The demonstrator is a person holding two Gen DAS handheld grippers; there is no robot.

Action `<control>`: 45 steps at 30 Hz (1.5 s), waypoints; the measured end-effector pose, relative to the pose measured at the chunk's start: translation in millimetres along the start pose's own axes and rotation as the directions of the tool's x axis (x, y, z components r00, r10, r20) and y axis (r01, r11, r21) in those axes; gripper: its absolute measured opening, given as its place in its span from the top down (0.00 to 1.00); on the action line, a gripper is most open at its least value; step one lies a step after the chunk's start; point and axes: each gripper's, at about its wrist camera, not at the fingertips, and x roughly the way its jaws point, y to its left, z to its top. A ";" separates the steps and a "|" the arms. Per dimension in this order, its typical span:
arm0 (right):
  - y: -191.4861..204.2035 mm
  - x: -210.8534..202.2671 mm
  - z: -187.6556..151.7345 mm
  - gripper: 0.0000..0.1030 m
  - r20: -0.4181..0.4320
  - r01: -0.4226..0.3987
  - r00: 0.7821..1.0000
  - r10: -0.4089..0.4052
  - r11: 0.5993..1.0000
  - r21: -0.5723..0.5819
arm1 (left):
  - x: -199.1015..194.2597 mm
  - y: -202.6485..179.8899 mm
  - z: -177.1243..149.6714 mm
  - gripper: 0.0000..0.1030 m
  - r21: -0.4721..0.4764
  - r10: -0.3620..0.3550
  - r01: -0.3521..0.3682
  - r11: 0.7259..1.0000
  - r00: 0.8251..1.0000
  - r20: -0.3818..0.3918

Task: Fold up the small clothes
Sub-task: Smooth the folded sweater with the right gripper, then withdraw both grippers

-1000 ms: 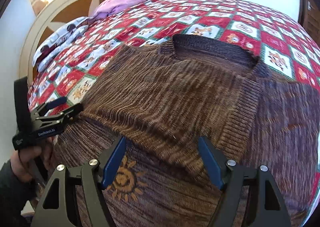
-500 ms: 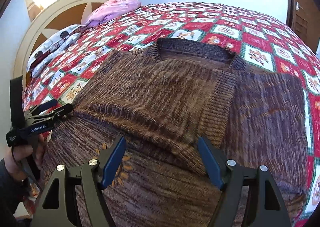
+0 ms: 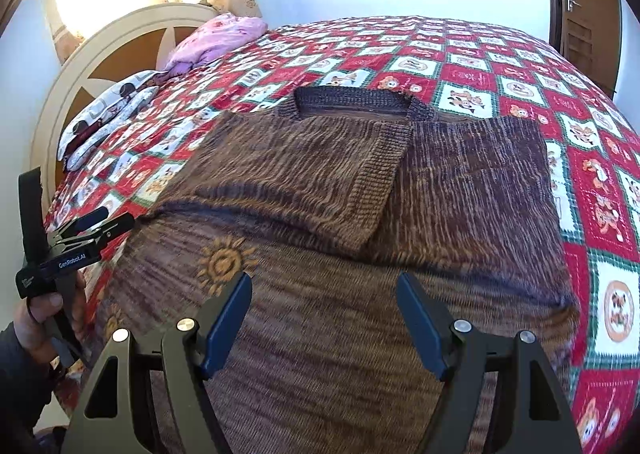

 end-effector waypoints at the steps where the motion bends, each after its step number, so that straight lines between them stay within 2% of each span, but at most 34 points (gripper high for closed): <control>1: 3.1 -3.7 -2.0 0.27 0.003 -0.002 1.000 0.002 1.000 -0.007 | -3.3 -1.0 -0.9 0.00 0.005 -0.005 0.005 1.000 1.000 0.003; 9: 22.7 -19.6 -12.8 0.27 0.009 -0.020 1.000 0.021 0.999 -0.035 | -30.9 -5.9 -9.8 0.00 0.033 -0.039 0.038 0.999 0.999 0.032; 28: 32.1 -54.3 -51.0 0.27 0.014 -0.024 1.000 0.024 0.999 -0.023 | -75.0 1.7 -37.5 0.00 0.048 -0.074 0.071 0.996 0.995 0.064; 38: 41.3 -78.4 -75.9 0.27 0.003 -0.033 0.999 0.033 0.998 -0.045 | -102.8 0.4 -58.4 0.00 0.081 -0.093 0.089 0.993 0.994 0.050; 45: 50.0 -97.5 -96.9 0.27 -0.002 -0.028 1.000 0.028 0.996 -0.087 | -124.9 0.3 -81.4 0.00 0.104 -0.116 0.114 0.988 0.993 0.012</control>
